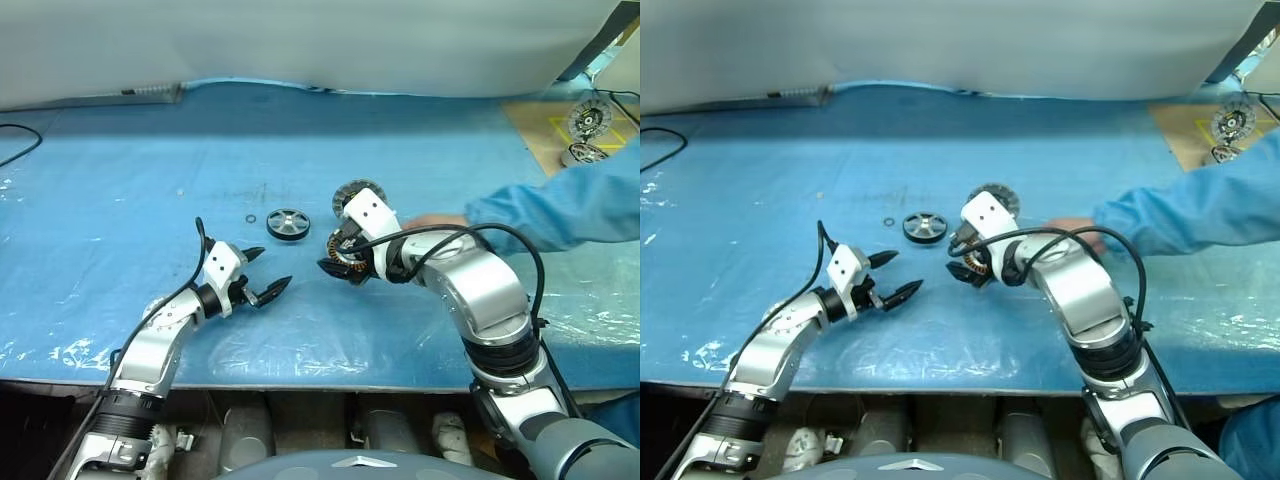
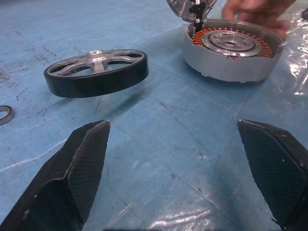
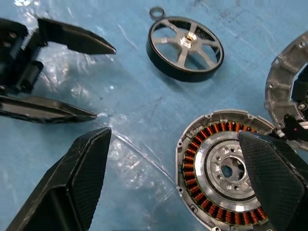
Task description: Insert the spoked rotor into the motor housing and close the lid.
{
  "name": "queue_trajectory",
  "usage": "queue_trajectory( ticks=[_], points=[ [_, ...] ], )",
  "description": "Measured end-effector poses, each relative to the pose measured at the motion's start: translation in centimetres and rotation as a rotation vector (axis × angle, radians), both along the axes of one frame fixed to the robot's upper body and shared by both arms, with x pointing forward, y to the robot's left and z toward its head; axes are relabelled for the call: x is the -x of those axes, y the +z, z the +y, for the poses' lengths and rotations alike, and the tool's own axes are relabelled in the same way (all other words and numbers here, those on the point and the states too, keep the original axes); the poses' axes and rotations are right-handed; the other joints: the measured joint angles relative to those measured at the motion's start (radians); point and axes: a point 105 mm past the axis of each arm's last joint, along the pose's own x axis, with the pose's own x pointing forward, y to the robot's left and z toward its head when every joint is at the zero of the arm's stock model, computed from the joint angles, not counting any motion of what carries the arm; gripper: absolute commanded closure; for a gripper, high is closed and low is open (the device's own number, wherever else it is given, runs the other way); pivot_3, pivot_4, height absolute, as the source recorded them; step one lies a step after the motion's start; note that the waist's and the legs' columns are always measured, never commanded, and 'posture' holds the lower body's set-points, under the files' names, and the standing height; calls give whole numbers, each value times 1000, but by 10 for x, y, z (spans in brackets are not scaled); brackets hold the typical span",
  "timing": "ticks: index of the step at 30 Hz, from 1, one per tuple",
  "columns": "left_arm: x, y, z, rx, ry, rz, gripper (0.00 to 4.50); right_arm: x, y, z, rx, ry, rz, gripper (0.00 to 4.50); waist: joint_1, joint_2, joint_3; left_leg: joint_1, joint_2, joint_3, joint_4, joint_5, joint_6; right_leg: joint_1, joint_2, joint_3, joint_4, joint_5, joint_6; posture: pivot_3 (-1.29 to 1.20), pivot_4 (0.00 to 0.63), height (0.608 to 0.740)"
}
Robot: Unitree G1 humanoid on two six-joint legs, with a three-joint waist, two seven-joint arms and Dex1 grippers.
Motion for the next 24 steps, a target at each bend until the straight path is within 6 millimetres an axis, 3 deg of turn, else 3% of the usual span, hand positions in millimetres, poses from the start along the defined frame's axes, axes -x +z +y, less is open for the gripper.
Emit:
queue_trajectory(
  ticks=[9,24],
  points=[
    [-3,0,1,-5,-8,1,0,14,-32,-38,8,-17,-122,53,-3,0,0,0,-1,0,0,0,0,0,0,1,0,0,1,0,150,740],
    [-5,3,1,-8,-15,-9,0,7,-31,-37,-23,-18,-176,53,-1,0,0,-1,-2,0,0,0,0,-1,-1,1,-1,-1,1,0,150,740]
  ],
)
